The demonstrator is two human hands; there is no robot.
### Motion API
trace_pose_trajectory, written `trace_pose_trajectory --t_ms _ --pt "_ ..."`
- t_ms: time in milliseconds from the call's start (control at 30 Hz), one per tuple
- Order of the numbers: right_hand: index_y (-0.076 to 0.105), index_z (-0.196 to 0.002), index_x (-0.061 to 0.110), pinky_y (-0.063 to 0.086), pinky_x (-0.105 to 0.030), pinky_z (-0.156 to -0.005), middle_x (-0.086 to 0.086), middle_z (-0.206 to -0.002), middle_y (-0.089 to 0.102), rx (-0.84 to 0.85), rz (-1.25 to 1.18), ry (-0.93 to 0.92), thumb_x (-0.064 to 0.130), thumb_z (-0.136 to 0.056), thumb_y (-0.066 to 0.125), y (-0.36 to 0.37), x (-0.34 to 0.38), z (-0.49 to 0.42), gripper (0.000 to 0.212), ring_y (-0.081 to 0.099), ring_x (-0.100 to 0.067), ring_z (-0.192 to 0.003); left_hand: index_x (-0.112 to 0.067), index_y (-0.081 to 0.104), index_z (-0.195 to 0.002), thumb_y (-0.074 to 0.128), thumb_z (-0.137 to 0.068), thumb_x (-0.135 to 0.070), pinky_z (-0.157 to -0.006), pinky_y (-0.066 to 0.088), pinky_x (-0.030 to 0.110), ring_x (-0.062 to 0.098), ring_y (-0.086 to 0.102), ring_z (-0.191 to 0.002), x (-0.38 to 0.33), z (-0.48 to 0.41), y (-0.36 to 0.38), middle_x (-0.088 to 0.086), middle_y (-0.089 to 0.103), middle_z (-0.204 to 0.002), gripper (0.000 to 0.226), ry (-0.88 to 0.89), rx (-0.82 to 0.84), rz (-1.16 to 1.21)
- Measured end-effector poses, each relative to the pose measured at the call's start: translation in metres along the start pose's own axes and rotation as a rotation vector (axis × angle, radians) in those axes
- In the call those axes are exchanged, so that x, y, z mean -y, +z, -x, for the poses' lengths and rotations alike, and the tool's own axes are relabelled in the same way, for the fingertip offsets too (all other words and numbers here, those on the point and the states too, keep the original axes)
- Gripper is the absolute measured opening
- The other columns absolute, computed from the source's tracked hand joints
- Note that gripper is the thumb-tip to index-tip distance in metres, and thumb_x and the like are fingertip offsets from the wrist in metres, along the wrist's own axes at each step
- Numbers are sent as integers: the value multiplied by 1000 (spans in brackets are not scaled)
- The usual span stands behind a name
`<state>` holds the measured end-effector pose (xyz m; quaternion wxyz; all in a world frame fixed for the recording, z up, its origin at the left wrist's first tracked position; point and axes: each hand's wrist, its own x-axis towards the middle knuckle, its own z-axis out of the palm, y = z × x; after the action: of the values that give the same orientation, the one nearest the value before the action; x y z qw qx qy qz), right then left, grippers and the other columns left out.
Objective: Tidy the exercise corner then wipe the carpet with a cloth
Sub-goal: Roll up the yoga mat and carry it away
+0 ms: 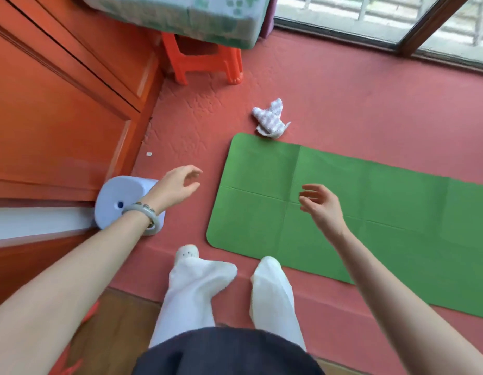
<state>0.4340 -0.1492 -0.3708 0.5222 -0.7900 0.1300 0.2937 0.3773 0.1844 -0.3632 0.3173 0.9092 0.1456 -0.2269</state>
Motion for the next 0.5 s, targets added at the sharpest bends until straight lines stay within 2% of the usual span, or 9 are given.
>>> trace_pose_trajectory --t_ms 67,167,300,500 --pt "59 -110 8 55 -35 -83 -15 -103 65 -7 -5 -5 2 -84 62 10 20 8 28 64 -23 -93 -17 58 -120 63 -87 -16 -89 39 21 7 54 -104 -8 7 -10 -1 62 -117 33 12 -46 94" --pt "56 -118 7 51 -23 -81 -12 -108 62 -15 -25 -9 3 -83 65 28 52 24 37 60 -19 -97 -19 57 -121 71 -81 -13 -92 45 25 8 55 -109 -16 18 -30 -3 62 -116 43 18 -79 262" --pt "51 -125 15 48 -29 -90 -7 -115 57 -101 -115 -37 6 -79 71 48 102 51 52 57 -19 -107 -24 48 -126 77 -74 -5 -87 45 18 13 53 -116 -16 30 -80 0 57 -122 63 66 -36 456" --pt "45 -129 22 48 -32 -91 -6 -120 54 -302 -333 -59 8 -77 73 82 169 107 61 56 -21 -111 -23 35 -137 78 -71 -1 -89 44 17 8 52 -114 -27 45 -187 -1 50 -128 82 214 72 488"
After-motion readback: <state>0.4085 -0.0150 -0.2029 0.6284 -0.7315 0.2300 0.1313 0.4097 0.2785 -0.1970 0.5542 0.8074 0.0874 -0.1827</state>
